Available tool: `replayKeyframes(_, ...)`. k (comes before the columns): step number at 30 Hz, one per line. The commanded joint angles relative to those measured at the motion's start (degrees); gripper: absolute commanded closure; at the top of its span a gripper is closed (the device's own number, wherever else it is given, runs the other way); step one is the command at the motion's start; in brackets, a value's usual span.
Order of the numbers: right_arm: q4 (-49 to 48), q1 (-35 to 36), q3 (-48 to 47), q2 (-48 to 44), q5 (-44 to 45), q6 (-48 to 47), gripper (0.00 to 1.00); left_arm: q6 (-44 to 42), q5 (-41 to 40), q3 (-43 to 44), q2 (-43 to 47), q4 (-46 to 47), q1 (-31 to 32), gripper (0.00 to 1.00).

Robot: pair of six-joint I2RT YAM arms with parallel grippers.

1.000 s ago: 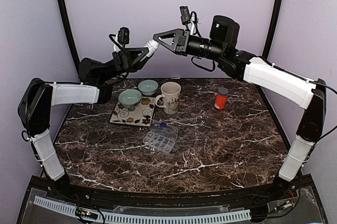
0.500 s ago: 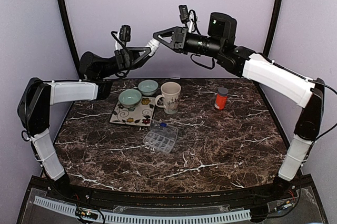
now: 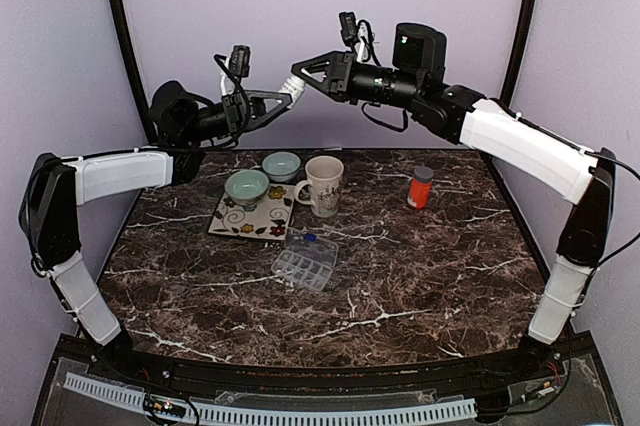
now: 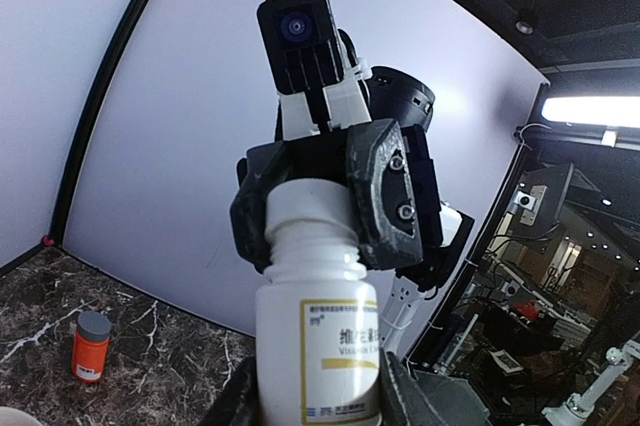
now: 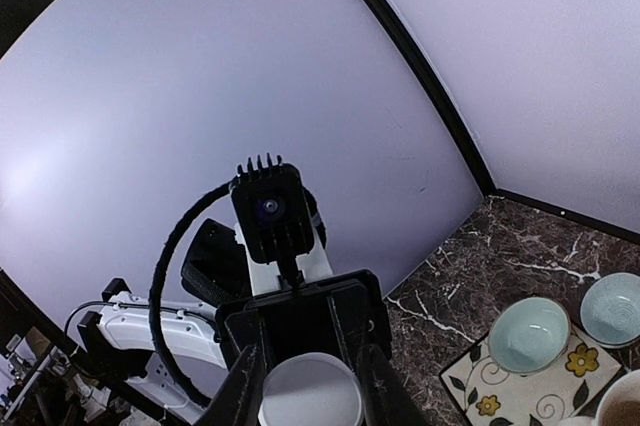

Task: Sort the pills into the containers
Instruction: Pass from the left arm to the right

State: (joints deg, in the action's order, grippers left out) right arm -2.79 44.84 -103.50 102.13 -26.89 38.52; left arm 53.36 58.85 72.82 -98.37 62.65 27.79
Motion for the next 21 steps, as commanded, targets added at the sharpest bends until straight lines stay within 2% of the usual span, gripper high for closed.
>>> replayKeyframes(1,6.6,2.5,0.3,3.3,-1.3,0.7,0.87,-8.6,-2.8,0.3,5.8,-5.0,2.4,0.99)
replayKeyframes(15,13.1,3.2,-4.8,5.9,0.4,1.4,0.9,-30.0,-15.7,1.2,11.7,-24.0,5.8,0.99)
replayKeyframes(21,15.6,3.4,-5.7,6.6,1.2,1.4,0.9,-37.7,-24.1,1.3,13.8,-29.5,7.2,0.99)
